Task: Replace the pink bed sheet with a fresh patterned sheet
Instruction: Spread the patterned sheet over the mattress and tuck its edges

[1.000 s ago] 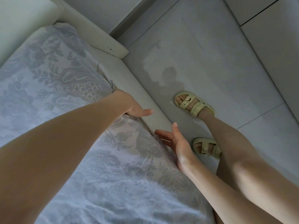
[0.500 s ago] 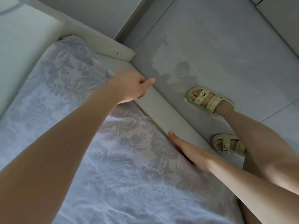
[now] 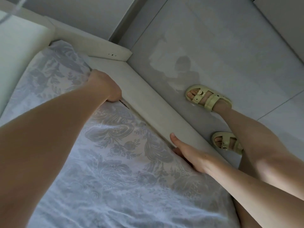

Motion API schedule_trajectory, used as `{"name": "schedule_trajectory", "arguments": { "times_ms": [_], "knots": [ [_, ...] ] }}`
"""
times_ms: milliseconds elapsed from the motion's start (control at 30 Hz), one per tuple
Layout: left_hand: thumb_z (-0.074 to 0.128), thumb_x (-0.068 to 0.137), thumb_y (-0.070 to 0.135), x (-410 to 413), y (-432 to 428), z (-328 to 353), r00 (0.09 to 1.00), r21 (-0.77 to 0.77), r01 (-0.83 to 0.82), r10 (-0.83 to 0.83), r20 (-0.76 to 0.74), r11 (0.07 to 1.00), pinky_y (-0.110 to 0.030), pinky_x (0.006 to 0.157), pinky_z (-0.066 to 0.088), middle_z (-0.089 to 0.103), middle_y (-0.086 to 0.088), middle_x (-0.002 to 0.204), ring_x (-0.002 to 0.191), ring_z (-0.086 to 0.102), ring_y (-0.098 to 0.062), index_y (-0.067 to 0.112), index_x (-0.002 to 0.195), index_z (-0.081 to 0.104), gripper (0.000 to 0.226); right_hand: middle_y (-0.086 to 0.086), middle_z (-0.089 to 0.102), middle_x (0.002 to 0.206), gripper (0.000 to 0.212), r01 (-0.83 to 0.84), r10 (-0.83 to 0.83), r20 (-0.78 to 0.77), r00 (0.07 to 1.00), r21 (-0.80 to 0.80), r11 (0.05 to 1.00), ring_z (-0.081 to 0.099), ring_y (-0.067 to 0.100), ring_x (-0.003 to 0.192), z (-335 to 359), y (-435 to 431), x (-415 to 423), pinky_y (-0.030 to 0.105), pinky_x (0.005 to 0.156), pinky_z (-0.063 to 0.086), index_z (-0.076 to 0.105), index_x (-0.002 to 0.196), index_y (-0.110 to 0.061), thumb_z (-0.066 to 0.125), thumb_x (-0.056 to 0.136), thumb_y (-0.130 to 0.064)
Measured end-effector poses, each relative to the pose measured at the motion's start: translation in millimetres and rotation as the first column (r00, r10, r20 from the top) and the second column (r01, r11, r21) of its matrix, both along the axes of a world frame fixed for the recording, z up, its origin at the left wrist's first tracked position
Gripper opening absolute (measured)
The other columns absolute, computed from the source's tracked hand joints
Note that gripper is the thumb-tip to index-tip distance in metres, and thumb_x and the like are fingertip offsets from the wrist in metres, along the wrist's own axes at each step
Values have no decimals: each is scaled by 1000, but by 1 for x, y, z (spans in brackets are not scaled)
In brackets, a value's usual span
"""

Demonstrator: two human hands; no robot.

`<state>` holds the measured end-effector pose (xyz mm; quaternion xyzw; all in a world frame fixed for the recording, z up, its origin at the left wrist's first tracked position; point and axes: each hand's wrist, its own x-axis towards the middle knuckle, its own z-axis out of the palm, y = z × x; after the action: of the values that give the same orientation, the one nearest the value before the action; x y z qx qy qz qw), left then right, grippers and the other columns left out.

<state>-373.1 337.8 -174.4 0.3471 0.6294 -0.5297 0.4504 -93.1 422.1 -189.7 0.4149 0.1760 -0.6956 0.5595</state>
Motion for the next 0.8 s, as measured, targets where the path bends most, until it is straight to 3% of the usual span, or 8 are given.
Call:
{"name": "schedule_trajectory", "arguments": {
  "times_ms": [133,233,300,433,567,633,733,800],
  "knots": [
    [17,101,43,5,1,11,999,195,12,-1,-55,981,-36,92,36,62,-11,110,105,56,-27,10,112,60,55,5,73,100,72,134,-130,-30,991,204,970,69,20,93,8,0,11,29,83,52,71,107,-16,23,91,-67],
    [23,101,37,54,16,30,998,428,20,5,-59,903,-33,79,36,62,-10,101,98,57,-28,12,103,61,45,10,72,99,64,288,-269,-114,956,527,800,67,23,94,12,19,43,35,87,48,67,106,-5,22,100,-50],
    [26,101,35,104,34,33,997,546,-71,37,74,835,-32,81,40,63,-11,104,102,57,-30,11,104,62,43,10,71,98,58,342,-315,-154,937,591,730,66,23,96,8,37,70,37,93,46,66,102,-7,21,102,-43],
    [25,101,36,206,58,25,927,466,-303,144,348,831,-32,81,42,63,-9,108,106,56,-29,11,103,63,45,0,69,99,55,323,-263,-188,946,556,766,62,13,100,6,56,127,27,91,45,63,109,-9,18,103,-40],
    [26,101,39,256,50,24,917,399,-283,124,379,872,-33,81,44,64,-9,104,102,57,-28,11,98,63,46,0,71,101,43,312,-250,-187,950,552,773,64,8,94,10,45,170,21,85,49,69,99,-15,30,103,-32],
    [25,101,38,275,47,28,920,432,-251,75,385,866,-33,82,43,63,-8,102,101,56,-26,12,96,62,46,-5,70,104,37,232,-73,-257,964,668,707,63,9,101,9,39,199,32,97,46,71,101,-20,36,102,-31],
    [23,102,37,291,40,33,902,439,-304,106,420,846,-32,86,44,60,-3,104,101,53,-21,13,99,60,45,-8,66,114,40,81,316,-303,899,824,561,56,9,111,15,33,227,30,99,41,66,116,-24,33,99,-41],
    [21,102,38,302,40,32,900,450,-292,83,429,844,-32,89,44,59,-1,105,101,51,-18,16,104,61,46,-11,60,125,44,63,355,-350,867,784,617,51,6,119,18,31,240,26,103,37,60,124,-27,32,97,-46]
  ]
}}
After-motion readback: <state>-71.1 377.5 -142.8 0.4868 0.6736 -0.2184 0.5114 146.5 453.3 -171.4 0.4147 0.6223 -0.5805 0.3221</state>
